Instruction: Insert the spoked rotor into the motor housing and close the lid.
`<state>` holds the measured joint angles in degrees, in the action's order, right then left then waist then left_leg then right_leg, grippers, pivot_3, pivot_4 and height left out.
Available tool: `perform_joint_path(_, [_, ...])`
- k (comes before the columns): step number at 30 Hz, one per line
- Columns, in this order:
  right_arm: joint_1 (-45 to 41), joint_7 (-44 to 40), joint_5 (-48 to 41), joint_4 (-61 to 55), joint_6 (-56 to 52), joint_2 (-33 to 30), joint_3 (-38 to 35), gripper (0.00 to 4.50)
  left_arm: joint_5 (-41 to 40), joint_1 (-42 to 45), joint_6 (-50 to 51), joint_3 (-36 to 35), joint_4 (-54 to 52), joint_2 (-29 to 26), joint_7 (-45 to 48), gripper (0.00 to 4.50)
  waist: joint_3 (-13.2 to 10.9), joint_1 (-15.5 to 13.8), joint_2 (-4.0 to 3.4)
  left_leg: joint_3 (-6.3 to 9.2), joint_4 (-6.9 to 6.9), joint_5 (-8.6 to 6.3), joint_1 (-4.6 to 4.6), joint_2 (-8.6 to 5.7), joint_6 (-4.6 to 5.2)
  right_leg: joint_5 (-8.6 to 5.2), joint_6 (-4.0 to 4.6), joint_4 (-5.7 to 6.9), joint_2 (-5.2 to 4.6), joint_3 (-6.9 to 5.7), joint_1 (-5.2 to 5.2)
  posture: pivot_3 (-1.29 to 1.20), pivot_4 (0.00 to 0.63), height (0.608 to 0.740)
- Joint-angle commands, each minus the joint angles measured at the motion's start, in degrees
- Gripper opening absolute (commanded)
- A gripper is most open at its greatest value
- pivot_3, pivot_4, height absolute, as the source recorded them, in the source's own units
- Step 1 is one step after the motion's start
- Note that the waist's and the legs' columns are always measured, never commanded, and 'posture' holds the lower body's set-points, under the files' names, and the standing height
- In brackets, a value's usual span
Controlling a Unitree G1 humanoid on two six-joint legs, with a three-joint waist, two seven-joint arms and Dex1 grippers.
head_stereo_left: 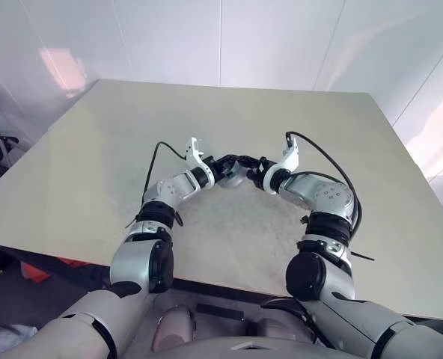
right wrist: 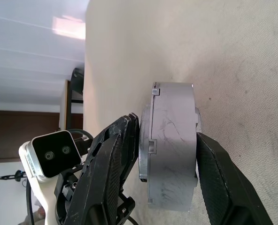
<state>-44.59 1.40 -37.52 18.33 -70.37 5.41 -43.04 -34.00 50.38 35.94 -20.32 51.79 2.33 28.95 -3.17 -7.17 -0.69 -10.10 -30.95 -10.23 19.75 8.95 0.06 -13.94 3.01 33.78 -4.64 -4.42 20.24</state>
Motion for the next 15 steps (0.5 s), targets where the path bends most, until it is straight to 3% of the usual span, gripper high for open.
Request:
perform_joint_path(1, [-0.39, -1.35, -4.37, -0.55, -0.46, 0.06, 0.68, 2.27, 1.60, -3.35, -0.39, -1.33, 5.07, -1.22, -4.79, 0.60, 0.00, 0.00, 0.00, 0.00, 0.00, 0.00, 0.00, 0.00, 0.00, 0.00, 0.00, 0.00, 0.00, 0.00, 0.00, 0.00, 0.000, 0.740])
perform_joint_path(10, [-0.12, -1.04, -4.76, -0.50, -0.02, -0.06, 1.22, 2.27, 1.50, -3.51, -0.54, -1.33, 4.83, -1.10, -4.84, 0.60, 0.00, -0.01, -0.01, 0.00, 0.00, 0.00, 0.00, 0.00, 0.00, 0.00, 0.00, 0.00, 0.00, 0.00, 0.00, 0.00, 0.000, 0.740])
perform_joint_path(12, [-0.08, -0.98, -4.87, -0.46, 0.07, -0.10, 1.31, 2.27, 1.46, -3.54, -0.71, -1.41, 4.79, -1.06, -5.03, 0.00, 0.00, 0.02, 0.00, 0.00, 0.00, 0.00, 0.00, 0.00, 0.00, 0.00, 0.00, 0.00, 0.00, 0.00, 0.00, 0.00, 0.000, 0.740])
perform_joint_path(15, [0.03, -0.74, -5.31, -0.30, 0.29, -0.25, 1.62, 2.27, 1.52, -3.45, -0.93, -1.28, 5.09, -1.07, -5.02, 0.00, 0.03, 0.15, -0.03, -0.01, 0.00, 0.00, 0.07, 0.00, 0.01, 0.04, 0.06, -0.01, 0.00, 0.00, 0.08, 0.00, 0.000, 0.740])
